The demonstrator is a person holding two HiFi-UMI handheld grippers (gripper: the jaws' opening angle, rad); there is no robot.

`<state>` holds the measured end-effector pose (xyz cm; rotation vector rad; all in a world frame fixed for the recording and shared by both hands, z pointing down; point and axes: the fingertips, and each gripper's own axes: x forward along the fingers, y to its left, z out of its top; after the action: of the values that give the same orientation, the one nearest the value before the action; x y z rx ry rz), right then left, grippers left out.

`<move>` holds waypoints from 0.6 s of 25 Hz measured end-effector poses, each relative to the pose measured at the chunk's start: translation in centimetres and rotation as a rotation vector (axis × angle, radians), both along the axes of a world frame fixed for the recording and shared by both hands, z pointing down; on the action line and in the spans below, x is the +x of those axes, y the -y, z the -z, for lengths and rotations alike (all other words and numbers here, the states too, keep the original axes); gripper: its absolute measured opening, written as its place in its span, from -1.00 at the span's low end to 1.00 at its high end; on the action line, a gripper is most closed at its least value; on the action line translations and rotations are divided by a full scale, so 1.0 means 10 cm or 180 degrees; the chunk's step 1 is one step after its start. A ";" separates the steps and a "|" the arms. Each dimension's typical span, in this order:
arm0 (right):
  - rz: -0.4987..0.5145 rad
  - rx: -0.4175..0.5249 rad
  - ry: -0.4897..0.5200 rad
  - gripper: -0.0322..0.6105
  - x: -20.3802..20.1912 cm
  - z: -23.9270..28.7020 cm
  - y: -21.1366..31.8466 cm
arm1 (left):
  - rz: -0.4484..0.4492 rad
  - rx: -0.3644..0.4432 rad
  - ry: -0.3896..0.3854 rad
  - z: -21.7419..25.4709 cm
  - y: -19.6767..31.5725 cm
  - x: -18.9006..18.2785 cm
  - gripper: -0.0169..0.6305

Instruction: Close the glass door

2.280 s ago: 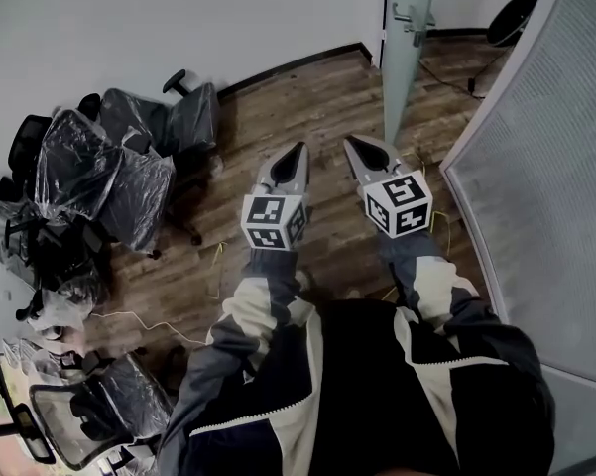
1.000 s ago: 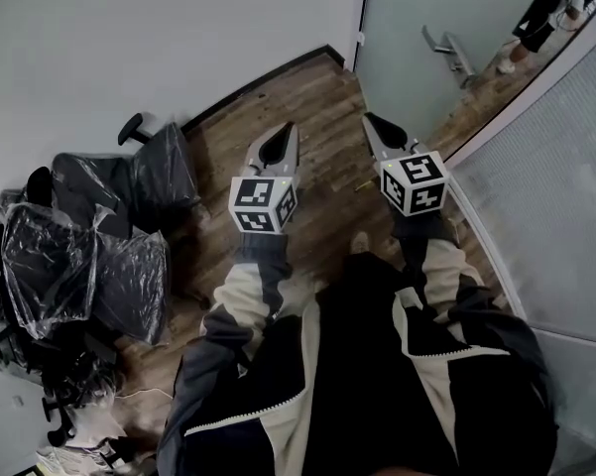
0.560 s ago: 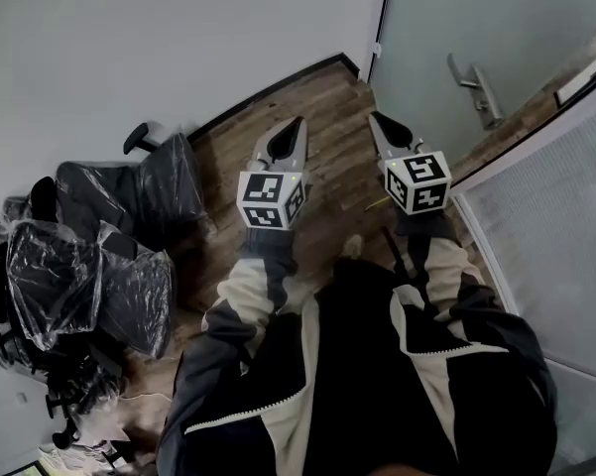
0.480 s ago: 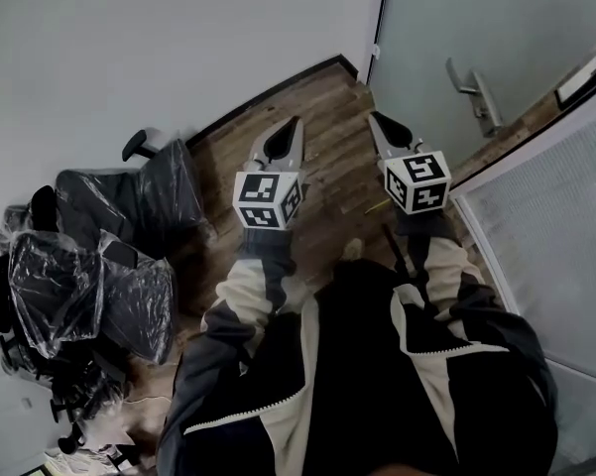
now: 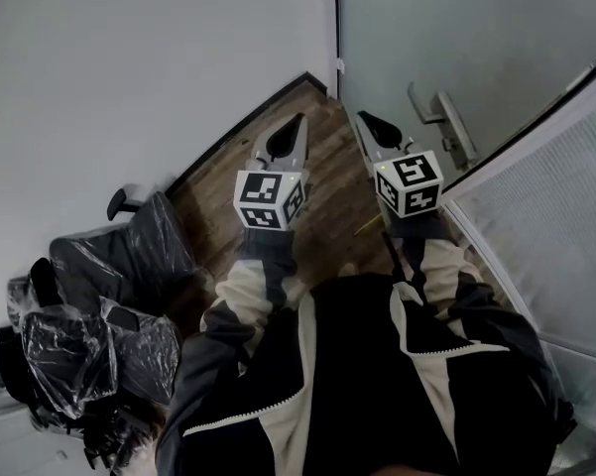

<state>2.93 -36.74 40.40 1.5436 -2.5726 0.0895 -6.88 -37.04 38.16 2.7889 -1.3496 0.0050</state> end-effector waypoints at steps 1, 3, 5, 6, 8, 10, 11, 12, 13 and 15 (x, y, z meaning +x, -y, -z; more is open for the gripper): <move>-0.0057 0.0006 0.0007 -0.88 0.09 0.01 0.04 | -0.0077 0.0004 0.0016 0.00 0.06 0.12 -0.94; -0.0192 0.0001 0.0013 -0.88 0.29 0.00 0.10 | -0.0231 -0.0014 0.0042 -0.03 0.15 0.34 -0.94; -0.0364 -0.0022 0.0019 -0.88 0.50 -0.03 0.11 | -0.0400 -0.0051 0.0052 -0.08 0.22 0.56 -0.94; -0.0467 -0.0036 0.0024 -0.88 0.61 -0.05 0.11 | -0.0497 -0.0067 0.0054 -0.10 0.25 0.67 -0.94; -0.0706 -0.0062 0.0048 -0.88 0.84 -0.05 0.08 | -0.0738 -0.0096 0.0052 -0.13 0.29 0.92 -0.94; -0.0962 -0.0086 0.0080 -0.88 1.05 -0.07 0.02 | -0.1054 -0.0137 0.0046 -0.17 0.29 1.20 -0.94; -0.1088 -0.0099 0.0093 -0.88 1.15 -0.08 -0.01 | -0.1226 -0.0159 0.0047 -0.20 0.28 1.34 -0.94; -0.1216 -0.0112 0.0100 -0.88 1.24 -0.09 -0.03 | -0.1394 -0.0179 0.0053 -0.22 0.27 1.47 -0.94; -0.1350 -0.0124 0.0100 -0.88 1.33 -0.11 -0.05 | -0.1552 -0.0191 0.0063 -0.24 0.27 1.59 -0.94; -0.1623 -0.0140 0.0094 -0.88 1.50 -0.13 -0.09 | -0.1821 -0.0203 0.0079 -0.27 0.31 1.79 -0.94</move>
<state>17.97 -35.84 41.70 2.1501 -2.1145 0.2195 11.00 -40.13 40.88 3.0119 -0.5012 0.0990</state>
